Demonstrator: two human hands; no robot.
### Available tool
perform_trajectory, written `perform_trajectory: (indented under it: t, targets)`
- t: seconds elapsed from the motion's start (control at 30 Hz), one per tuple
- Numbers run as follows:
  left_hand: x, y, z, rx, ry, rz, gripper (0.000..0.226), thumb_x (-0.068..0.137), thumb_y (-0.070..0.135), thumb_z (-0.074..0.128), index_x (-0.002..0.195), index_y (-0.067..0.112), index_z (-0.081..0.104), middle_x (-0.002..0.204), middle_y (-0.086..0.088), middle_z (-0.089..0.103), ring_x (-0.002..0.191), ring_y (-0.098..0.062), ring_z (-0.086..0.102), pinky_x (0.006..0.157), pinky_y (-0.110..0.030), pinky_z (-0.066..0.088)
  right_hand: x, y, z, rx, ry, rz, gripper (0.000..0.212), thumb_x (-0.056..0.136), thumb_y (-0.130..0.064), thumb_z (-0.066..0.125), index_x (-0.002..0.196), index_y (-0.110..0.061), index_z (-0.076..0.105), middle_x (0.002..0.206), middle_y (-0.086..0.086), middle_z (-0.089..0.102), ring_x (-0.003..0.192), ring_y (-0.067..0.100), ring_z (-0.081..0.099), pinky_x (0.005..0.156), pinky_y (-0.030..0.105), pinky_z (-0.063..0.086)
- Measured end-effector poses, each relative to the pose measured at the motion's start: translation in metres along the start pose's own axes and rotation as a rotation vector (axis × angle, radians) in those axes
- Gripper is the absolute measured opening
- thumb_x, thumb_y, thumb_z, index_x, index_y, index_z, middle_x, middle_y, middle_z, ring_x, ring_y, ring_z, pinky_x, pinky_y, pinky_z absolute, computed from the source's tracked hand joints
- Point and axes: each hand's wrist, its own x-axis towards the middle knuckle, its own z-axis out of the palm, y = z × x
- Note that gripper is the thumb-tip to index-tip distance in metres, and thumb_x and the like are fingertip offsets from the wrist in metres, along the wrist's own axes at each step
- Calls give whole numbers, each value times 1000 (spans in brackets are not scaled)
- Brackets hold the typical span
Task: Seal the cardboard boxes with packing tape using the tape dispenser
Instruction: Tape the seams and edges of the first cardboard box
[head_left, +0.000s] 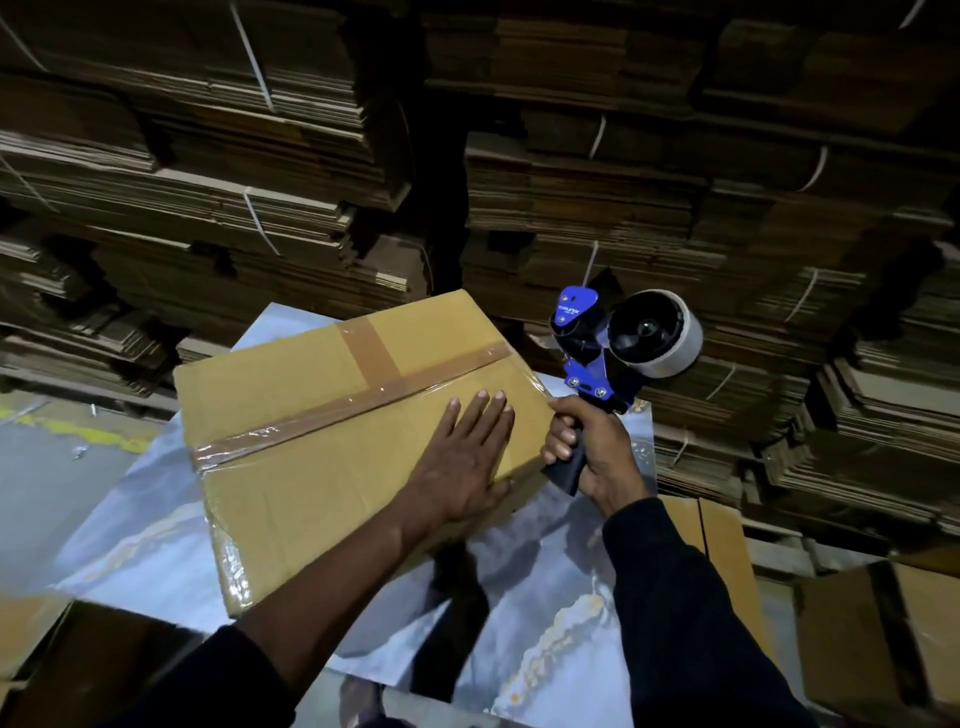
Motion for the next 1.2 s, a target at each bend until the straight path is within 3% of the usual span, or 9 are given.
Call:
perform_trajectory:
  t: [0.13, 0.37, 0.6, 0.93, 1.07, 1.2]
  targets:
    - [2, -1, 1, 2, 14, 14, 92, 102, 62, 34, 165, 10, -9, 172, -12, -18, 158, -32, -21, 126, -56, -10, 1, -7, -15, -39, 58, 8, 37, 90, -14, 67, 59, -15, 47, 48, 3, 34, 37, 20, 31, 47, 32, 32]
    - [23, -13, 0, -20, 22, -94, 90, 104, 61, 33, 165, 11, -11, 172, -11, -17, 159, -32, -17, 127, -57, -6, 33, -8, -79, -129, 321, 48, 37, 92, -17, 63, 61, -16, 42, 49, 2, 33, 36, 20, 29, 44, 28, 26]
    - [47, -28, -4, -26, 23, -205, 88, 106, 59, 32, 164, 9, -9, 172, -13, -16, 158, -35, -16, 127, -59, -3, 50, 76, -142, -208, 513, 166, 40, 98, -20, 63, 65, -18, 40, 54, 2, 33, 41, 20, 30, 45, 29, 24]
    - [48, -32, 5, -14, 87, -201, 89, 104, 62, 30, 165, 7, -3, 173, -15, -10, 160, -34, -11, 127, -59, 1, 33, 153, -160, -270, 599, 265, 44, 96, -31, 66, 61, -20, 42, 50, 1, 36, 39, 19, 29, 48, 28, 21]
    - [49, -32, 6, -21, 75, -203, 89, 104, 62, 30, 165, 7, -5, 173, -14, -12, 160, -33, -13, 127, -58, 0, 27, 158, -164, -391, 594, 268, 46, 96, -30, 67, 59, -16, 43, 51, 6, 39, 40, 21, 32, 49, 32, 25]
    - [48, -33, 7, -41, 98, -190, 90, 104, 63, 32, 165, 7, -4, 173, -15, -10, 160, -34, -11, 127, -58, 0, 25, 162, -162, -559, 642, 224, 28, 81, -31, 73, 84, -8, 58, 65, 7, 52, 54, 24, 45, 57, 34, 40]
